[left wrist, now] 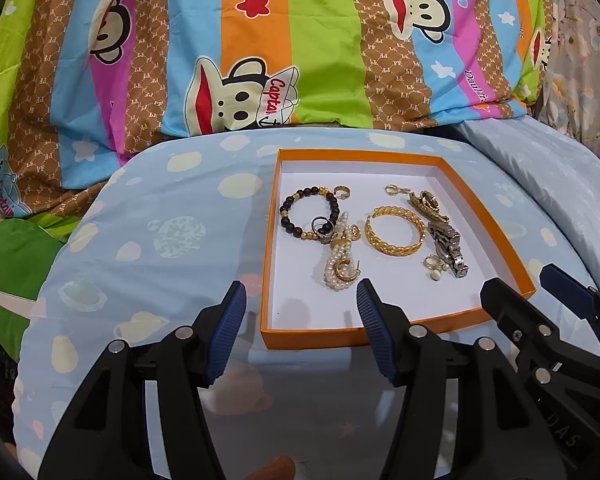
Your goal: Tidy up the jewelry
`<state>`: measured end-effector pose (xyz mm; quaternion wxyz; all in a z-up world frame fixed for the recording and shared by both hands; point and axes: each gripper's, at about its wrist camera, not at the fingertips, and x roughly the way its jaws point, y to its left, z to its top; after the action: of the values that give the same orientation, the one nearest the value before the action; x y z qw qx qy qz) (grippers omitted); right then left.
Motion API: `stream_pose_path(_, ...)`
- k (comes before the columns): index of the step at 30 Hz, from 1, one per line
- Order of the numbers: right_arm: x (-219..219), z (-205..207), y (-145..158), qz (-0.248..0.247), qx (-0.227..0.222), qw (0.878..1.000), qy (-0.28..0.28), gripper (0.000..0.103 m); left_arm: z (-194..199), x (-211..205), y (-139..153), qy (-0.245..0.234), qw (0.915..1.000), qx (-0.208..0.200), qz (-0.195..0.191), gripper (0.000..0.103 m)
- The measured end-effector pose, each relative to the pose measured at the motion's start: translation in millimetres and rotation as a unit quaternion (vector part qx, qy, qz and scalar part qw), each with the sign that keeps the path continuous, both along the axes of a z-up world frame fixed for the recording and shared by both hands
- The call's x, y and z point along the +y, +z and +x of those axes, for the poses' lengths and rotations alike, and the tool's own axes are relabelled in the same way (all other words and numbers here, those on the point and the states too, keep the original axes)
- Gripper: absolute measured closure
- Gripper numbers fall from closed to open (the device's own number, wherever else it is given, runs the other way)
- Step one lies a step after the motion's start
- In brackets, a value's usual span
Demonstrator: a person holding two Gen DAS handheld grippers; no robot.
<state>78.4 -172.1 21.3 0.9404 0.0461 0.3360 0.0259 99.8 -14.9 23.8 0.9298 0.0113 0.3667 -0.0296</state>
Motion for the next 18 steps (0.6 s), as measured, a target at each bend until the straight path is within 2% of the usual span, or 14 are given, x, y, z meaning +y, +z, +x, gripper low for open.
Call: stream_pose_path(18, 2.6, 2.2, -3.0, -0.004, 0.003, 1.0, 0.001, 0.03, -0.9, -1.1, -0.9, 0.012, 0.9996, -0.008, 0.025, 0.048)
